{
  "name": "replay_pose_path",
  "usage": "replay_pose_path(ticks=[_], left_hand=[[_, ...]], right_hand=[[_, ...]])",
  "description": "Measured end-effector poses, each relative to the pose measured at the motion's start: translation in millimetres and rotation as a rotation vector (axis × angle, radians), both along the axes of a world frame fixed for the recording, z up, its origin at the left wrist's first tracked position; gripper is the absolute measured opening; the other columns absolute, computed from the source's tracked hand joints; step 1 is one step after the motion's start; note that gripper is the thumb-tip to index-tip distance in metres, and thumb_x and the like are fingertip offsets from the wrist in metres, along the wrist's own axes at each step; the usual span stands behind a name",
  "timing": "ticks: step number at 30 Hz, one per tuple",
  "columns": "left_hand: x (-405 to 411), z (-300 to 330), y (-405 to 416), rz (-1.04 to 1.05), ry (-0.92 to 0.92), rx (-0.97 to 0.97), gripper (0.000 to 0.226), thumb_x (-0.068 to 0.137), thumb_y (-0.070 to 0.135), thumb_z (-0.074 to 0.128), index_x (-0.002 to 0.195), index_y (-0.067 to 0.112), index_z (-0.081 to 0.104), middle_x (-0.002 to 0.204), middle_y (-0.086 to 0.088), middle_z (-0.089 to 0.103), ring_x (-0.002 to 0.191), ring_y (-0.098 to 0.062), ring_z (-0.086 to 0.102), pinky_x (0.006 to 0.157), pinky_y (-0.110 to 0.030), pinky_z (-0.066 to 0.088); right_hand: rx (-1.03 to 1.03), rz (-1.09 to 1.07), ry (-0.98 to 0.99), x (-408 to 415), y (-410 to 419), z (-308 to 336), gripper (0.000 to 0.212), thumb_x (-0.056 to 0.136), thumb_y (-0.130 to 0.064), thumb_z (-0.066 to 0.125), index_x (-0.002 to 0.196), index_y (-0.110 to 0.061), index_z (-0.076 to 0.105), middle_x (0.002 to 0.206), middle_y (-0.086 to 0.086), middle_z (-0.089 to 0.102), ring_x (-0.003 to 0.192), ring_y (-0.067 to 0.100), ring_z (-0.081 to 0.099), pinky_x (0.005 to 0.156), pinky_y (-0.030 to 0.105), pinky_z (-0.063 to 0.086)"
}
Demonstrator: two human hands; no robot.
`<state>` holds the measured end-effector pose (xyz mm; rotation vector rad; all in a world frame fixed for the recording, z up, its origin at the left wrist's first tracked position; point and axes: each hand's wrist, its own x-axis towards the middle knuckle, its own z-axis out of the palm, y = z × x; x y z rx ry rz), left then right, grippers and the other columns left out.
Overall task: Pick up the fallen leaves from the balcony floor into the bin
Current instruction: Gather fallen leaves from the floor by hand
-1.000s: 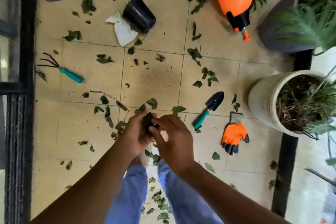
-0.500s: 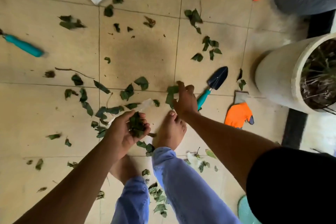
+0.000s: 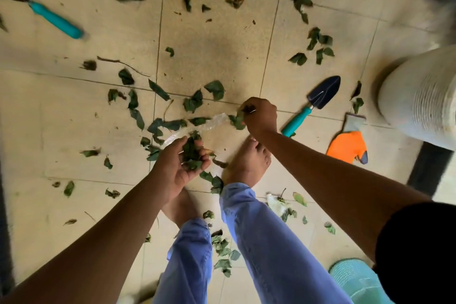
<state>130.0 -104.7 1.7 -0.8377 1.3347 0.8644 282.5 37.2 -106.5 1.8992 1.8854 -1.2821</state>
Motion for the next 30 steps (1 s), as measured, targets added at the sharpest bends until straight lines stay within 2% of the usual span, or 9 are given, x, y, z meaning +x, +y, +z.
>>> replay_pose_path(ticks=[3, 6, 9, 11, 13, 17, 22, 26, 30], left_hand=[[-6.4, 4.9, 3.6, -0.01, 0.039, -0.025, 0.048, 0.108, 0.037, 0.041, 0.085, 0.003, 0.066, 0.077, -0.014, 0.061, 0.075, -0.023, 0.06, 0.077, -0.038, 0.06], [-16.1, 6.6, 5.6, 0.016, 0.04, -0.002, 0.048, 0.107, 0.041, 0.043, 0.092, 0.002, 0.067, 0.083, -0.016, 0.065, 0.08, -0.026, 0.064, 0.074, -0.039, 0.063], [-23.4, 8.1, 5.9, 0.085, 0.033, 0.073, 0.042, 0.107, 0.04, 0.045, 0.104, 0.005, 0.068, 0.087, -0.013, 0.071, 0.076, -0.022, 0.069, 0.062, -0.035, 0.064], [-28.9, 8.3, 3.7, 0.118, 0.018, 0.132, 0.038, 0.106, 0.038, 0.044, 0.1, 0.009, 0.068, 0.08, -0.008, 0.072, 0.064, -0.017, 0.07, 0.052, -0.026, 0.057], [-35.2, 6.5, 0.9, 0.128, -0.012, 0.168, 0.036, 0.105, 0.038, 0.046, 0.096, 0.012, 0.068, 0.082, -0.004, 0.071, 0.068, -0.016, 0.069, 0.052, -0.022, 0.054], [-45.4, 2.7, -5.7, 0.116, 0.0, 0.213, 0.04, 0.105, 0.036, 0.045, 0.085, 0.009, 0.067, 0.073, -0.005, 0.067, 0.064, -0.017, 0.065, 0.05, -0.023, 0.054], [-55.4, -10.0, -15.9, 0.18, -0.056, 0.229, 0.05, 0.104, 0.034, 0.048, 0.072, 0.008, 0.075, 0.078, -0.008, 0.068, 0.071, -0.02, 0.067, 0.075, -0.035, 0.059], [-57.0, -20.0, -26.4, 0.153, -0.078, 0.227, 0.046, 0.104, 0.036, 0.047, 0.078, 0.007, 0.071, 0.079, -0.008, 0.067, 0.072, -0.02, 0.066, 0.081, -0.034, 0.059], [-56.4, -29.7, -37.0, 0.102, -0.068, 0.201, 0.044, 0.105, 0.036, 0.044, 0.086, 0.004, 0.069, 0.078, -0.012, 0.066, 0.074, -0.022, 0.066, 0.081, -0.035, 0.06]], right_hand=[[-0.11, -0.147, 0.334, -19.2, -14.1, 48.8, 0.021, 0.085, 0.004, 0.071, 0.087, -0.017, 0.076, 0.081, 0.0, 0.073, 0.07, 0.017, 0.072, 0.071, 0.044, 0.064], [-0.054, -0.101, 0.508, -40.4, -39.0, 98.6, 0.019, 0.085, 0.004, 0.07, 0.087, -0.014, 0.077, 0.079, -0.01, 0.073, 0.067, 0.007, 0.068, 0.069, 0.034, 0.062], [0.108, 0.096, 0.469, -55.6, -70.4, 123.9, 0.018, 0.083, -0.008, 0.075, 0.095, -0.021, 0.079, 0.09, -0.012, 0.074, 0.079, 0.007, 0.065, 0.073, 0.028, 0.053], [0.204, 0.286, 0.384, -61.8, -88.6, 128.8, 0.027, 0.081, -0.017, 0.077, 0.107, -0.026, 0.077, 0.103, -0.008, 0.073, 0.092, 0.015, 0.062, 0.079, 0.032, 0.052], [0.245, 0.424, 0.364, -64.8, -101.9, 132.4, 0.037, 0.079, -0.023, 0.08, 0.115, -0.025, 0.073, 0.112, -0.007, 0.071, 0.099, 0.019, 0.059, 0.078, 0.033, 0.053], [0.323, 0.448, 0.434, -59.3, -107.6, 137.6, 0.033, 0.086, -0.03, 0.071, 0.117, -0.02, 0.073, 0.116, -0.006, 0.069, 0.103, 0.016, 0.062, 0.083, 0.029, 0.052], [0.252, 0.252, 0.091, -14.6, -75.8, 75.3, 0.023, 0.09, -0.017, 0.068, 0.11, -0.026, 0.071, 0.11, -0.006, 0.069, 0.089, 0.015, 0.067, 0.077, 0.031, 0.054], [0.162, 0.226, -0.235, 11.1, -53.9, 15.2, 0.036, 0.089, -0.016, 0.068, 0.125, -0.018, 0.063, 0.12, 0.009, 0.062, 0.101, 0.031, 0.065, 0.079, 0.039, 0.054], [0.159, 0.179, -0.282, -0.6, -45.9, -15.4, 0.038, 0.091, -0.024, 0.068, 0.126, -0.019, 0.056, 0.122, 0.014, 0.055, 0.099, 0.036, 0.062, 0.076, 0.04, 0.052]])
